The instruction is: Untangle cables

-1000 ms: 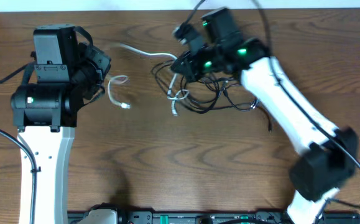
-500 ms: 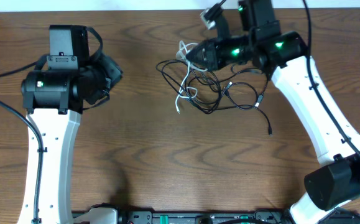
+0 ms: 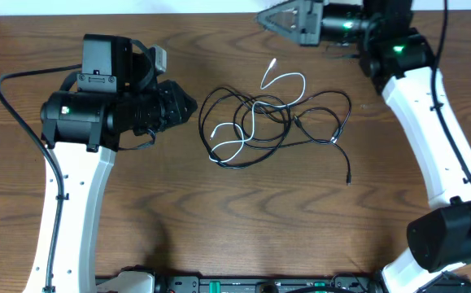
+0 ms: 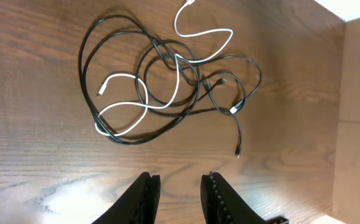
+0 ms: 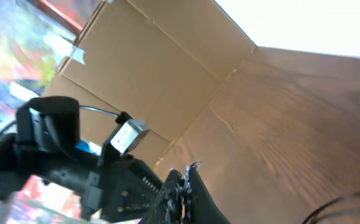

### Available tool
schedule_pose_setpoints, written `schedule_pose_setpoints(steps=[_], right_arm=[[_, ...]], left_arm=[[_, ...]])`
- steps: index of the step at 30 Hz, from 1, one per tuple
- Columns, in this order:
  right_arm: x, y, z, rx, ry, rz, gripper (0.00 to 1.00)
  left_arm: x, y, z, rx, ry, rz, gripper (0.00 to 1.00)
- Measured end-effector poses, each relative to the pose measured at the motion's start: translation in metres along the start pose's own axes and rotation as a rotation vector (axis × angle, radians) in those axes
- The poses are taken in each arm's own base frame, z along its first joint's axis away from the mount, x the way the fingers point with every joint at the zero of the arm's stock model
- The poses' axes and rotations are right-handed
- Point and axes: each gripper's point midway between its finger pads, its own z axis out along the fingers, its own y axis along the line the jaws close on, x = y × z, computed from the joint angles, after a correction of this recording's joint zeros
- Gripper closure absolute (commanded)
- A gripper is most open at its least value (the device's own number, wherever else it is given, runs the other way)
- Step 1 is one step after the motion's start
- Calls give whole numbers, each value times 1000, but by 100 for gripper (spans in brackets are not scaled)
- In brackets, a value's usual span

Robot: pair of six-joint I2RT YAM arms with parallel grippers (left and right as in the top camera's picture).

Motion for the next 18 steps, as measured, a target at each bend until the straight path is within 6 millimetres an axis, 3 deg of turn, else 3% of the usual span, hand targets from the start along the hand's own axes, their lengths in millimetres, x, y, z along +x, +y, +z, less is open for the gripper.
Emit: schedule_pose_setpoints(steps=[5,11,14,18], right_arm=[[15,-25,-13,92,26,165,54],[48,-87,-37,422,40,320,12],[62,-108,-50,566,60,324,2],[75,-124,-64,685,95,316,1]], left_arm=[[11,1,11,-4,40,50,56],[31,-2,50,-26,153,140,52],[34,1,79,-71,202,181,41],[36,-1,128,-101,247,241,33]])
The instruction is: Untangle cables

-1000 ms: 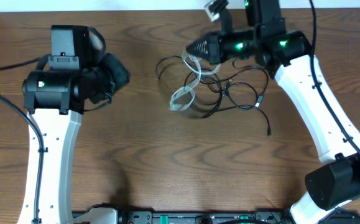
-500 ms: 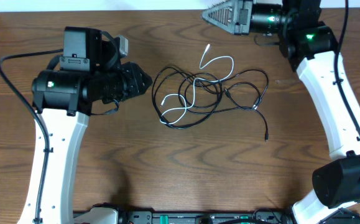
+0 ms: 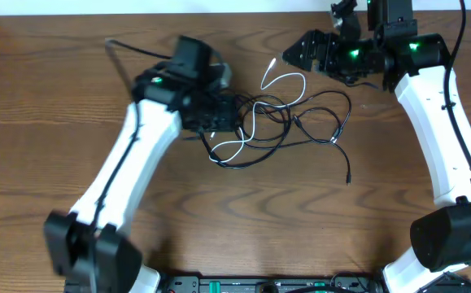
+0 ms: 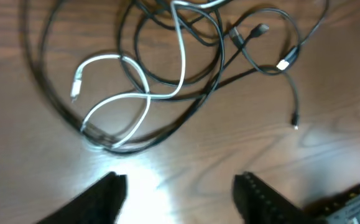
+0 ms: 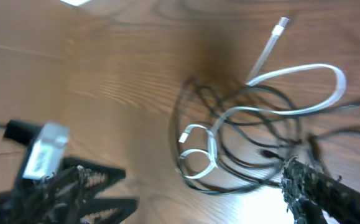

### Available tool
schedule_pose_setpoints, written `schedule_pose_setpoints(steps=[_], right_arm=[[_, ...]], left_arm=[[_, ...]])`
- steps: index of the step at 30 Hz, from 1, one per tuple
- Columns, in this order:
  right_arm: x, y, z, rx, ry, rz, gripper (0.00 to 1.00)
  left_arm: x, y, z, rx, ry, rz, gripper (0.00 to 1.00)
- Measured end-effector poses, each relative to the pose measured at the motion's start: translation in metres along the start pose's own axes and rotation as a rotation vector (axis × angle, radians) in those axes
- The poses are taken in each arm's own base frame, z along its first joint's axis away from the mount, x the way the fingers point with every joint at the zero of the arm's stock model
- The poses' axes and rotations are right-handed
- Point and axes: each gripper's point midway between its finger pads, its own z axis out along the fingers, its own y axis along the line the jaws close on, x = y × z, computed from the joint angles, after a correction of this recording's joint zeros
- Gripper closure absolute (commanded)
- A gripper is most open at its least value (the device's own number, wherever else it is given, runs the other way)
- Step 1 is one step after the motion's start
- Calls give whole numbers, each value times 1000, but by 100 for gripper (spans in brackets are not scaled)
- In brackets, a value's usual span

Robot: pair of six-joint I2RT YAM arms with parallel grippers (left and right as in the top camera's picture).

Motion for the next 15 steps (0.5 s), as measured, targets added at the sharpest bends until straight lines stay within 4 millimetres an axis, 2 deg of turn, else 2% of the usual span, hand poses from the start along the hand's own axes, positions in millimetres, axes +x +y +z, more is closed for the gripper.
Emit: schedule_pose_setpoints(steps=[5,8,15], right_arm=[[2,-13,-2,61,2,-8,1],[-2,-23,-7,82,-9,5,1],[-10,-53,-25,135,-33,65,1]], left_arm=[[-6,-4,64,-16,63,46,33],[-4,-5,91,-20,93,59,33],[0,-13,125,-17,120,94,34]])
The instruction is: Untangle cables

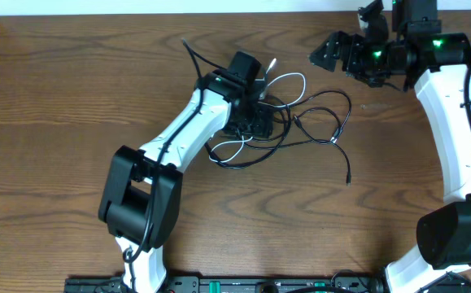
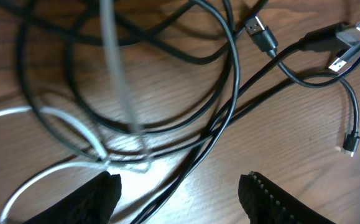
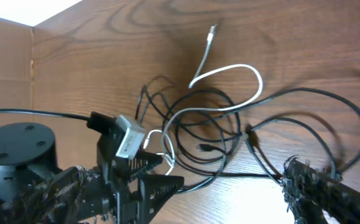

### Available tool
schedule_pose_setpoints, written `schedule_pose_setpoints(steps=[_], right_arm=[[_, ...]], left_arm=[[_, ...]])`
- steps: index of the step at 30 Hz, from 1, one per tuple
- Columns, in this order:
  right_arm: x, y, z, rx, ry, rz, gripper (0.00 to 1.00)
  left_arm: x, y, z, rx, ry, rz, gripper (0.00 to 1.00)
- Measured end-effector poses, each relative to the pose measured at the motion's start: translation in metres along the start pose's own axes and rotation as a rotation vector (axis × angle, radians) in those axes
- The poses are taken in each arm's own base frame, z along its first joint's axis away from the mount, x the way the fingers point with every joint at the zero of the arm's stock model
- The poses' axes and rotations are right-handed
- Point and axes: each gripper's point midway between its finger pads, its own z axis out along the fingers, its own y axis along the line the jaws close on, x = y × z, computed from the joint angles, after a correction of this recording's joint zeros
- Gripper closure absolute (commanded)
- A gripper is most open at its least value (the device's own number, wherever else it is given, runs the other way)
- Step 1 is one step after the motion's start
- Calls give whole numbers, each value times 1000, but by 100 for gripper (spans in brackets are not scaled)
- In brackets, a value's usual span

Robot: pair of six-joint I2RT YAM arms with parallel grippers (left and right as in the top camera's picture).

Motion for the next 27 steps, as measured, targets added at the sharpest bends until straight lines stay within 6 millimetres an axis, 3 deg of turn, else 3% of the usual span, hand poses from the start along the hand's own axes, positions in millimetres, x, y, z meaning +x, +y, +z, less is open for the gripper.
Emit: schedule_pose_setpoints(steps=[3,11,22,27], right_arm=[[2,-6,-2,13,9,14,1],[8,-8,-2,24,32,-2,1],[11,-10,-2,30,46,-18,1],[12,-10,-2,32,50,-21,1]], left_arm=[[0,-1,10,0,8,7,37],[-9,0,22,6,-17,17,67],[-10,0,22,3,-21,17,69],[-10,13,21,-69,-27,11,69]])
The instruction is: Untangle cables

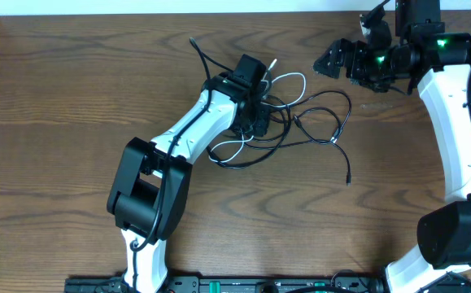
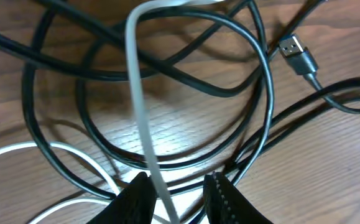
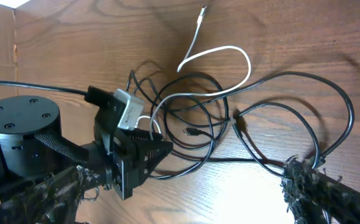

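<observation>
A tangle of black cables [image 1: 308,110] and one white cable [image 1: 290,77] lies on the wooden table [image 1: 56,122]. My left gripper [image 1: 256,120] is low over the left part of the tangle. In the left wrist view the white cable [image 2: 143,118] runs between the fingers [image 2: 220,199], close to the left one. The left gripper [image 2: 178,196] has narrowed jaws, with a gap still showing beside the cable. My right gripper [image 1: 341,49] hangs wide open above the back right, holding nothing. In its own view it [image 3: 186,177] looks down on the tangle [image 3: 273,112].
A black USB plug [image 2: 295,50] and a thin black cable end [image 1: 348,177] lie at the right of the tangle. Cardboard walls stand at the table's left edge and back corner. My left arm [image 1: 150,187] reaches across the table's middle.
The left jaws went from wide open to narrow, and the white cable now runs between them. The left gripper sits slightly farther over the tangle. The right gripper barely moved.
First the left gripper hung left of the tangle and the right gripper pointed away at the back. Then the left reached the tangle's left edge with wide jaws, and the right faced the cables, open. The left then moved low over the cables, and now brackets the white one.
</observation>
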### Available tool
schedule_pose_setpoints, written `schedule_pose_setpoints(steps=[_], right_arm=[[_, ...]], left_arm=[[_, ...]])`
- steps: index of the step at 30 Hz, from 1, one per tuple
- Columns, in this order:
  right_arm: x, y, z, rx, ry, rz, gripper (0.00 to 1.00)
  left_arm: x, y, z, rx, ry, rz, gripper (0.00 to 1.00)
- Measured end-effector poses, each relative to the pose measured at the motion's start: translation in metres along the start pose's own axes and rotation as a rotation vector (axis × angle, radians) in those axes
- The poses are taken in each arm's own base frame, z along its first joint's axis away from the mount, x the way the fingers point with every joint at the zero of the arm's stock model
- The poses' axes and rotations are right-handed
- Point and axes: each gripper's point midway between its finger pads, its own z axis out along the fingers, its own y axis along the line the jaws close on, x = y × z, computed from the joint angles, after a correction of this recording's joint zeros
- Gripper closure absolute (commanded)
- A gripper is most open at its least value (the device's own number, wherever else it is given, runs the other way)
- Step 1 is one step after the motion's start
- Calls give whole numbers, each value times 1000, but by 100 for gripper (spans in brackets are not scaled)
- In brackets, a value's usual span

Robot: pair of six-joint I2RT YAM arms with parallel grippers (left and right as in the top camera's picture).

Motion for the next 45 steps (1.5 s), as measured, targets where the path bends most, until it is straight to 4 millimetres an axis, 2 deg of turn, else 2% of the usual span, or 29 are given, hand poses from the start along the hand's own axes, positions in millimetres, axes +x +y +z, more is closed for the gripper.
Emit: schedule_pose_setpoints(steps=[6,9,16,27,33,41,45], right_arm=[[0,0,0,1,0,-10,1],[0,0,0,2,0,-10,1],[1,-1,0,3,3,-11,1],[1,-1,0,3,4,-11,1],[1,-1,0,3,4,-11,1],[1,-1,0,3,4,-15,1],[1,-2,0,11,3,-20,1]], left_arm=[[1,-4,0,25,6,-2,71],[1,-5,0,31,9,-3,81],[1,-4,0,33,10,-5,81],[0,7,-3,25,13,-33,81],[3,5,-3,37,26,-34,92],[5,2,-3,55,36,-37,93],[17,1,-4,62,85,-51,93]])
